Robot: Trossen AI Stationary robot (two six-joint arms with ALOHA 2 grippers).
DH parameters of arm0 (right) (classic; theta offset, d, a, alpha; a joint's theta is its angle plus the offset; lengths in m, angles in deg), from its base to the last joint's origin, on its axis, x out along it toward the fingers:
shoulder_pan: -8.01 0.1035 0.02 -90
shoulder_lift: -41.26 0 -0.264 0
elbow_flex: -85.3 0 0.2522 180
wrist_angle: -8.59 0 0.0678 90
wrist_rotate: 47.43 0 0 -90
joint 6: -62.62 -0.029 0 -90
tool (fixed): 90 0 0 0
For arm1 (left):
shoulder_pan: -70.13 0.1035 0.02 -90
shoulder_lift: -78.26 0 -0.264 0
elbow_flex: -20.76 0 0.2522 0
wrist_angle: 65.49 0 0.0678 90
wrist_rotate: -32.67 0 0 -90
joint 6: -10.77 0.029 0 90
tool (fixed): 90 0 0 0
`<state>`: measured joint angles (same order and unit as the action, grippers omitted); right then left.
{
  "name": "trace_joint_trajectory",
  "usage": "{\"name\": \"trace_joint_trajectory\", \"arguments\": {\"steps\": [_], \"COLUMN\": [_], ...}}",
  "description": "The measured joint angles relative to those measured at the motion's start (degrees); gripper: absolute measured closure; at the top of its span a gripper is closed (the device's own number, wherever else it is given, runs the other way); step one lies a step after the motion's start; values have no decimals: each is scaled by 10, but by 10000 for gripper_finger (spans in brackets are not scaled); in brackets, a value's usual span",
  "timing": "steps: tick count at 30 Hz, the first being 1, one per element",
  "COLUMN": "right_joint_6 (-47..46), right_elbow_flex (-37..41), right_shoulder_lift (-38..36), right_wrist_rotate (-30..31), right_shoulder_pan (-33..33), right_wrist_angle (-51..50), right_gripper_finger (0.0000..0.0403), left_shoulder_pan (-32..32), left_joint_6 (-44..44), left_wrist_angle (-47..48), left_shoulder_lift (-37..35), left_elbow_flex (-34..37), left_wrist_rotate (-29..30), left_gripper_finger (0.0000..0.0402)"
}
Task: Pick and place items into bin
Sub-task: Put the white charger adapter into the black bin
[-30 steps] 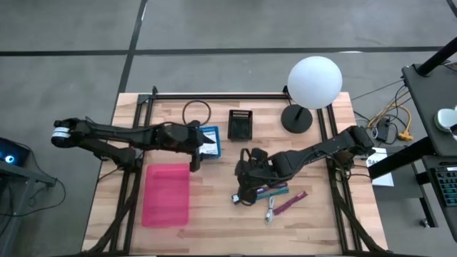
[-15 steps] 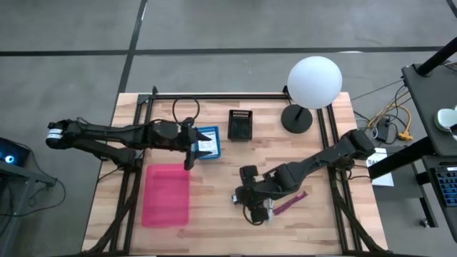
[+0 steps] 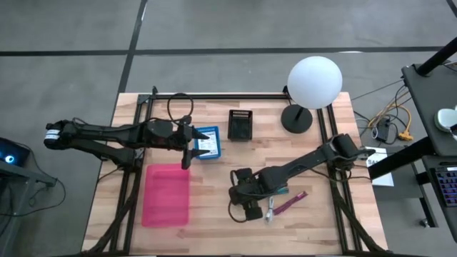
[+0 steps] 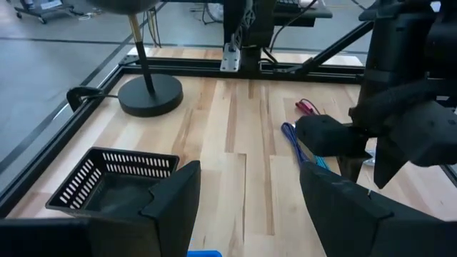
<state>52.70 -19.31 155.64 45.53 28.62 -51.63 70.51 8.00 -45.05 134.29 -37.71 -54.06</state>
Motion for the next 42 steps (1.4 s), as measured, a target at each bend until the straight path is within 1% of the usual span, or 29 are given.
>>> {"name": "trace_joint_trajectory", "arguments": {"steps": [5, 15, 20, 25, 28, 42], "right_joint_6": [30, 74, 99, 104, 114, 117], "right_elbow_flex": [3, 26, 42, 55, 68, 94], "right_shoulder_lift": [0, 2, 2, 2, 2, 2], "right_wrist_rotate": [0, 4, 4, -3, -3, -4], "right_shoulder_pan": [-3, -27, -36, -40, -39, -40], "right_wrist_angle": [-1, 2, 6, 30, 46, 65], "right_gripper_finger": [192, 119, 102, 106, 114, 149], "left_shoulder_pan": [0, 0, 0, 0, 0, 0], "left_joint_6": [0, 0, 0, 1, 1, 1], "left_wrist_angle": [1, 0, 0, 0, 0, 1], "left_shoulder_lift": [2, 2, 2, 2, 2, 4], "left_elbow_flex": [0, 0, 0, 0, 1, 1], "left_wrist_rotate": [0, 0, 0, 0, 0, 0], "left_gripper_finger": [178, 178, 178, 178, 178, 178]}}
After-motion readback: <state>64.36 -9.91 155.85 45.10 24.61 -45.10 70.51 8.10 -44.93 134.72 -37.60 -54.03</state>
